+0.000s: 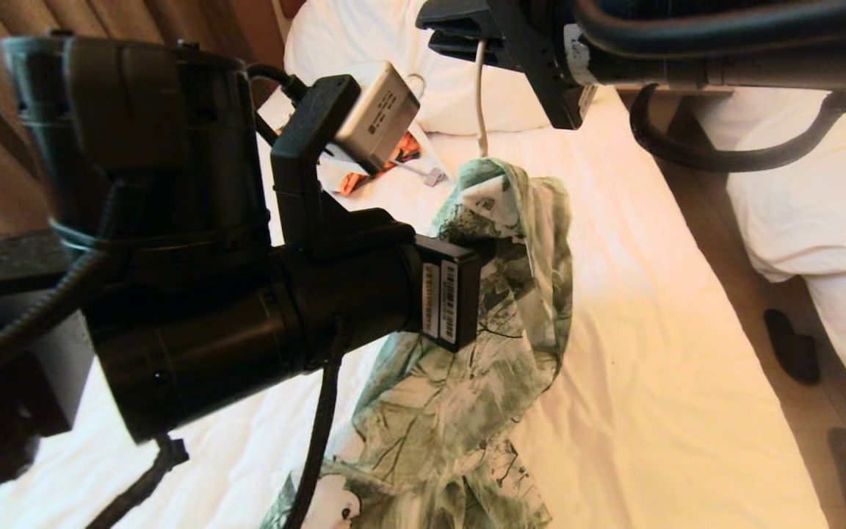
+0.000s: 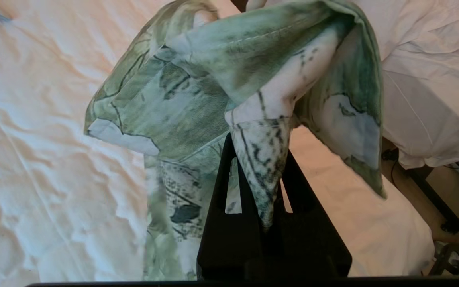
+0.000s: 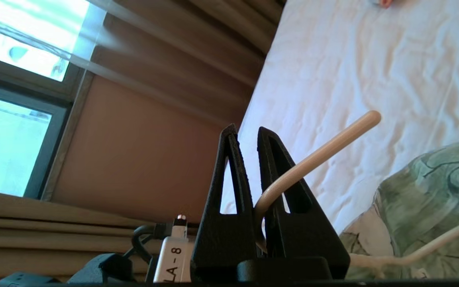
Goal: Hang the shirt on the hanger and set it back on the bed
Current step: Take the clothes hanger out of the clothes
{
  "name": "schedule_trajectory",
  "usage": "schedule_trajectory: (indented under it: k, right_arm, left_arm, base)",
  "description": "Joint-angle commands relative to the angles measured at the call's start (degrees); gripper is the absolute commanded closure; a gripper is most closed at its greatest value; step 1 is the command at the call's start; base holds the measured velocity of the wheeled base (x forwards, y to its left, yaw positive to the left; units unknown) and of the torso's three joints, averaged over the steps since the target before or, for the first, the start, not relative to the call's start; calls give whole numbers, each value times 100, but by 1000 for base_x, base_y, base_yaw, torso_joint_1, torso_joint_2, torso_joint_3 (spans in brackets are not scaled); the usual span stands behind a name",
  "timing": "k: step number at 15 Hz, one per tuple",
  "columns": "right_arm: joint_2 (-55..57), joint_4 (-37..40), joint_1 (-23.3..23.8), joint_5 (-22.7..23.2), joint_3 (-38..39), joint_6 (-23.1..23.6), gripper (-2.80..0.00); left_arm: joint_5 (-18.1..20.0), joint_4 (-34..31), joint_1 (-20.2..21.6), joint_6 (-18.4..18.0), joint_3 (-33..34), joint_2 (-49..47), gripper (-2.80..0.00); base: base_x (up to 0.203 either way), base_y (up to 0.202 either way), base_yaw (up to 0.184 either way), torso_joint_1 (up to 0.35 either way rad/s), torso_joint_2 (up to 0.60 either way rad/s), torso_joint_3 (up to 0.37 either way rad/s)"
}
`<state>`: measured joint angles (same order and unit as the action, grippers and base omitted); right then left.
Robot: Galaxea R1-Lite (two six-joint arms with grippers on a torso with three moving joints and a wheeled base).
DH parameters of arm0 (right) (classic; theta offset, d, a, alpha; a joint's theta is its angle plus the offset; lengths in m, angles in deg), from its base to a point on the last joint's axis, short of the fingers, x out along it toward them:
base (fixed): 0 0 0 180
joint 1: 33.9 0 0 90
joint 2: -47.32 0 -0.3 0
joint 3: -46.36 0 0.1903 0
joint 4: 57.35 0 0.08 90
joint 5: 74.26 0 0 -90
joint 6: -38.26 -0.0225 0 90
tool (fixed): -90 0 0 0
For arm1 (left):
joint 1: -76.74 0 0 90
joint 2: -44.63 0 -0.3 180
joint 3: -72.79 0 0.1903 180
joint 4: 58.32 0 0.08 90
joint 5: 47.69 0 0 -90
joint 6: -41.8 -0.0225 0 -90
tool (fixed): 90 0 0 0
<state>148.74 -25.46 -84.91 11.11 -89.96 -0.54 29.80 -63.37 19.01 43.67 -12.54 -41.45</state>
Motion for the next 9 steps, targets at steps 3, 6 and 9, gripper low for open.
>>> schedule_trajectory:
  k: [3, 6, 9]
  right_arm:
    - [8, 8, -5, -11, 2, -13, 0]
    - [-9, 8, -5, -20, 2, -5, 0]
    - [-9, 8, -5, -38, 2, 4, 0]
  left_arm:
    - [3, 5, -1, -2, 0, -6, 0]
    - [3, 14, -1, -11, 0, 12, 0]
    - [-22, 434, -1, -8, 31, -22, 0]
  base:
    - [0, 0, 0, 0, 0, 0]
    - [0, 0, 0, 0, 0, 0]
    - [0, 0, 0, 0, 0, 0]
